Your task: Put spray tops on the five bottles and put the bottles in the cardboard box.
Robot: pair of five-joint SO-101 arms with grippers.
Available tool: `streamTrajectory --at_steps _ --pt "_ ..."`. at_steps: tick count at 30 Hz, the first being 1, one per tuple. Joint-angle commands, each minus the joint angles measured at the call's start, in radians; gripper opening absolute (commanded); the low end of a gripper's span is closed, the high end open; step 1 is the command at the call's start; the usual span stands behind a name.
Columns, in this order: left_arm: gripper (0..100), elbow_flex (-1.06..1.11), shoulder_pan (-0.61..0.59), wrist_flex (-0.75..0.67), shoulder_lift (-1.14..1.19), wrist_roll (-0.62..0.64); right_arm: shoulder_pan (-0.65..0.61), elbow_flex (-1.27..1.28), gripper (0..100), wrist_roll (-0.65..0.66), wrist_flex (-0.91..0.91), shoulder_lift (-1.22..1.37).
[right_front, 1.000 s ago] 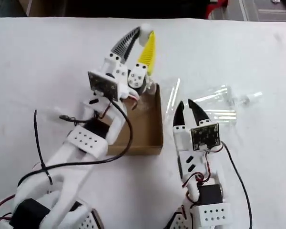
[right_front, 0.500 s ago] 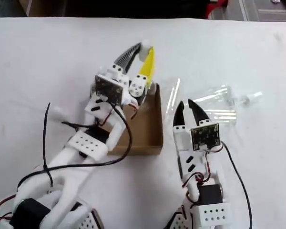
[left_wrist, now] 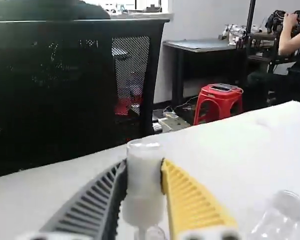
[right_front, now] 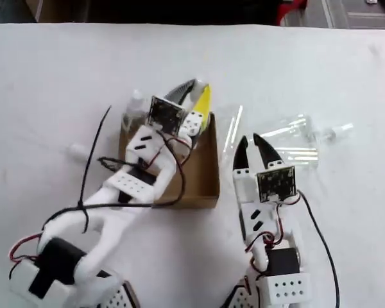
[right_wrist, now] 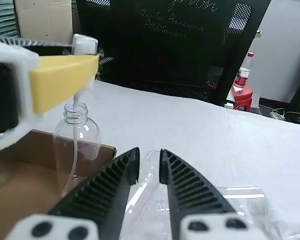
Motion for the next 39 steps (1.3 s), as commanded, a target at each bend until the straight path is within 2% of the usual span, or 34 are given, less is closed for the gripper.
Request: streamTrajectory --at_steps 1,5,8,18,22,25,28,31,34,39 --pt "4 -0.051 0.004 -0.005 0.010 0.011 -0.005 0.011 5.6 -0.006 -0.027 0.007" --pt "18 -0.031 0.004 -0.002 0.010 0.018 -0.005 0.011 5.6 -0.006 -0.038 0.007" --pt "26 -0.029 0.001 0.002 0.010 0.092 -0.005 0.011 5.6 -0.006 -0.038 0.007" --pt "23 -0.035 -0.004 -0.006 -0.002 0.101 -0.005 0.011 5.6 -0.006 -0.038 0.007" --pt "23 -0.026 -0.004 0.021 -0.131 0.103 -0.005 0.011 5.6 -0.006 -0.038 0.007" --pt "23 -0.044 -0.015 0.213 -0.291 0.103 -0.005 0.011 5.6 -0.006 -0.038 0.007" --pt "23 -0.144 -0.041 0.582 -0.469 0.104 -0.007 0.011 5.6 -0.006 -0.038 0.007" --pt "23 -0.342 -0.117 0.985 -0.598 0.127 -0.007 0.011 5.6 -0.006 -0.038 0.007" --pt "23 -0.580 -0.239 1.286 -0.621 0.124 -0.022 0.011 5.6 -0.006 -0.035 0.007" --pt "23 -0.873 -0.406 1.626 -0.565 0.032 -0.027 0.011 5.6 -0.006 -0.033 0.007"
